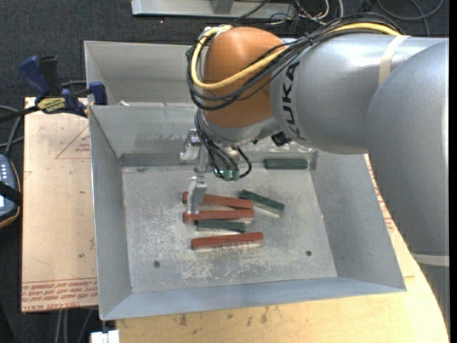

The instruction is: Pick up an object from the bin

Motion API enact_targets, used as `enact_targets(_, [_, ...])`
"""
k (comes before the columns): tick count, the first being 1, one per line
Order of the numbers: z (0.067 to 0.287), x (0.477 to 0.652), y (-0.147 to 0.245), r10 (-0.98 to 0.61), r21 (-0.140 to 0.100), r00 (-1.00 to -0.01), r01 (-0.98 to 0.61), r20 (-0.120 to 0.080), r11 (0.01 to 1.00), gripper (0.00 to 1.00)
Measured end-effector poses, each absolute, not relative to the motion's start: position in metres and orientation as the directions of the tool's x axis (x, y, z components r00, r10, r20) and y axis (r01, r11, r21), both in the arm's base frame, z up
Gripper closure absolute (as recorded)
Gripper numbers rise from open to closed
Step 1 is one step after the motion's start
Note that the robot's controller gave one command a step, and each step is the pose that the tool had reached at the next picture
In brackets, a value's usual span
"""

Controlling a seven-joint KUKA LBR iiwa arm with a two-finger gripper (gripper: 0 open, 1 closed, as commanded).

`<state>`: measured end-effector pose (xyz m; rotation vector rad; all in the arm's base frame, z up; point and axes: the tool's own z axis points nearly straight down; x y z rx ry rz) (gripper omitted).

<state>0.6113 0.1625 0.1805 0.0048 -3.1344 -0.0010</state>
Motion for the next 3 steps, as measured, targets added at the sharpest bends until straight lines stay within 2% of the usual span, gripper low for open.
enact_targets(1, [0.185,0.613,0.162,-0.001,0.002,-1.000,-0.001,0.000,1.000,0.00])
enact_targets(2, [0.145,0.600,0.141,-0.089,0.002,-0.996,-0.089,-0.005,0.996,0.00])
enact_targets(3, [0.096,0.578,0.132,-0.301,0.001,-0.953,-0.301,-0.005,0.953,0.00])
